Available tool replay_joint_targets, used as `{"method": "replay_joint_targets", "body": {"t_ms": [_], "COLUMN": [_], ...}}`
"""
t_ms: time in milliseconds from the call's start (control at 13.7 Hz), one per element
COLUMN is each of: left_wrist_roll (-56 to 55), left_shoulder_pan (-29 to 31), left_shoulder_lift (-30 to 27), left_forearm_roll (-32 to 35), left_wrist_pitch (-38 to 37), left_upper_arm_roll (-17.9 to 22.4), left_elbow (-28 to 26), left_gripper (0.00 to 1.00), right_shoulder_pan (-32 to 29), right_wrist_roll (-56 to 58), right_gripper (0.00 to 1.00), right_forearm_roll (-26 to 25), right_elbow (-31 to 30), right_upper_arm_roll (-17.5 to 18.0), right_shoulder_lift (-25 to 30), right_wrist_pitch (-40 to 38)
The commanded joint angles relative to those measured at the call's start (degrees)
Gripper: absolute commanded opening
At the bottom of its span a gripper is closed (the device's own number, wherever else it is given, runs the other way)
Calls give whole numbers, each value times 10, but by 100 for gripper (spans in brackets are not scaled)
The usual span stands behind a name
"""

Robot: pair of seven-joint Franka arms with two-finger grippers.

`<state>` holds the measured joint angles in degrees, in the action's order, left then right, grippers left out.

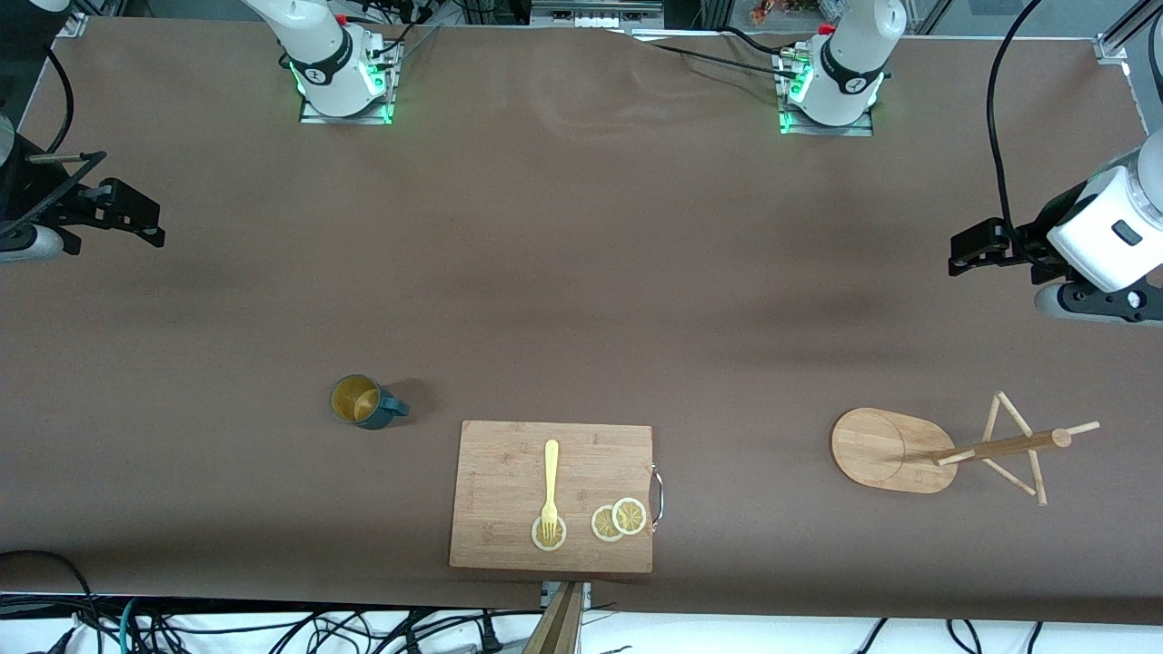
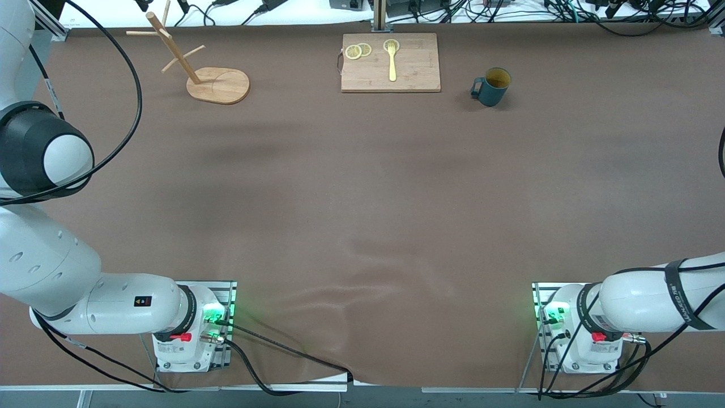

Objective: Pass cup and hang on rack

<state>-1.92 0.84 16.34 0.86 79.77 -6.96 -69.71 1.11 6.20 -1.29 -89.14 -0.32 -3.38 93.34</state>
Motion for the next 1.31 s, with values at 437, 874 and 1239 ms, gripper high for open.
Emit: {"method": "replay_joint_targets", "body": {"t_ms": [437, 874, 1239], "left_wrist_roll": [-3, 2, -5], "left_shoulder_pan": [-2, 7, 0], "left_shoulder_lift": [9, 10, 13], "left_forearm_roll": [5, 5, 5], "left_wrist_pitch": [-3, -4, -3], "left_upper_arm_roll": [0, 2, 1], "left_elbow": [19, 18, 20], "left_gripper": [100, 100, 100], "right_shoulder_pan": [20, 56, 83], "right_wrist_roll": [1, -10, -51], "right_gripper": [100, 100, 98], "right_forearm_roll": [-4, 32, 53], "right_elbow": [9, 11, 19], "right_upper_arm_roll": [7, 8, 7], "right_shoulder_lift": [-112, -203, -282], "right_wrist_pitch": [7, 76, 170]}}
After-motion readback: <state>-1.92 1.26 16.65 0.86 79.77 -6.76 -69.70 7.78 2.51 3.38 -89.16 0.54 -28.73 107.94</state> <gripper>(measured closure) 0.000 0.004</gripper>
